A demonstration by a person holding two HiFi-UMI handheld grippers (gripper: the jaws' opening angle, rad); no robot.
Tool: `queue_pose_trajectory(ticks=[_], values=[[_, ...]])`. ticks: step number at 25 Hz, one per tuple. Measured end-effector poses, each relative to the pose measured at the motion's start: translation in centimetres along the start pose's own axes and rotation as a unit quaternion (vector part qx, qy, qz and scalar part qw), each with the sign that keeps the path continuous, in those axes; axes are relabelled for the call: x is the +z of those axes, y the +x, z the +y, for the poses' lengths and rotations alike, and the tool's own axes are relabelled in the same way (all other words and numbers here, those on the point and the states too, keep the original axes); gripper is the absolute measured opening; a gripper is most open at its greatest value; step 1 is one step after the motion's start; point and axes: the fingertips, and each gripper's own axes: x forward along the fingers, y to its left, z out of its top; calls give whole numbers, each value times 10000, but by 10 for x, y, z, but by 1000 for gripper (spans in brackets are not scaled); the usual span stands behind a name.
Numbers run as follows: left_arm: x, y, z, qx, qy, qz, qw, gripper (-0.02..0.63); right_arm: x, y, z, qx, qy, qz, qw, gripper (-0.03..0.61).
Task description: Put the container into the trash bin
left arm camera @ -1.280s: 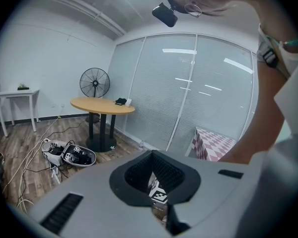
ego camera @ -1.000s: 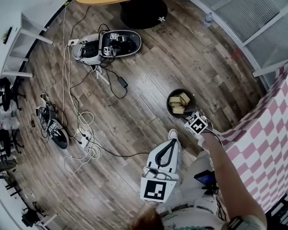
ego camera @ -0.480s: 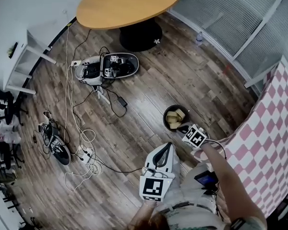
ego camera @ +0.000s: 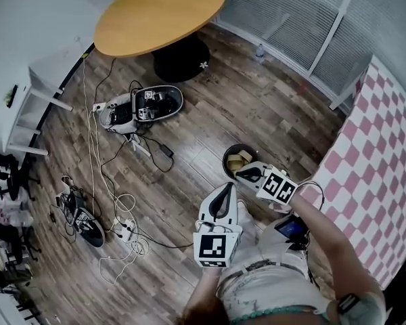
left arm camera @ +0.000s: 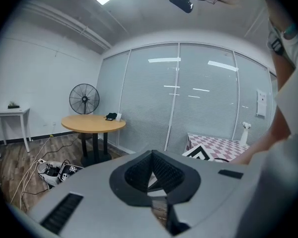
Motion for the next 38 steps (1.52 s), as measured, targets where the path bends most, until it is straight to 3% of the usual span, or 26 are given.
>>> queue_pose_trajectory(ticks=[4, 8, 13, 25, 32, 38], values=[[16, -10, -7, -16, 41, -144, 9999, 6, 60, -43, 16, -202, -265, -640, 9974, -6], [43, -23, -13, -38, 91, -268, 9996, 6, 116, -90, 30, -513, -214, -1251, 9906, -6], [35, -16, -17, -34, 244, -497, 9985, 6, 124, -116, 35, -880, -265, -1752, 9802, -6], [70, -31, -54, -397, 454, -863, 9944, 6, 177, -180, 61, -1544, -32, -2369, 9592, -6], [100, -41, -63, -564, 495, -798, 9940, 6, 204, -200, 68, -1682, 86, -2361, 9570, -6], [81, -33, -62, -590, 507, -876, 9931, 6, 187, -192, 66, -1743, 50, -2397, 9551, -6]])
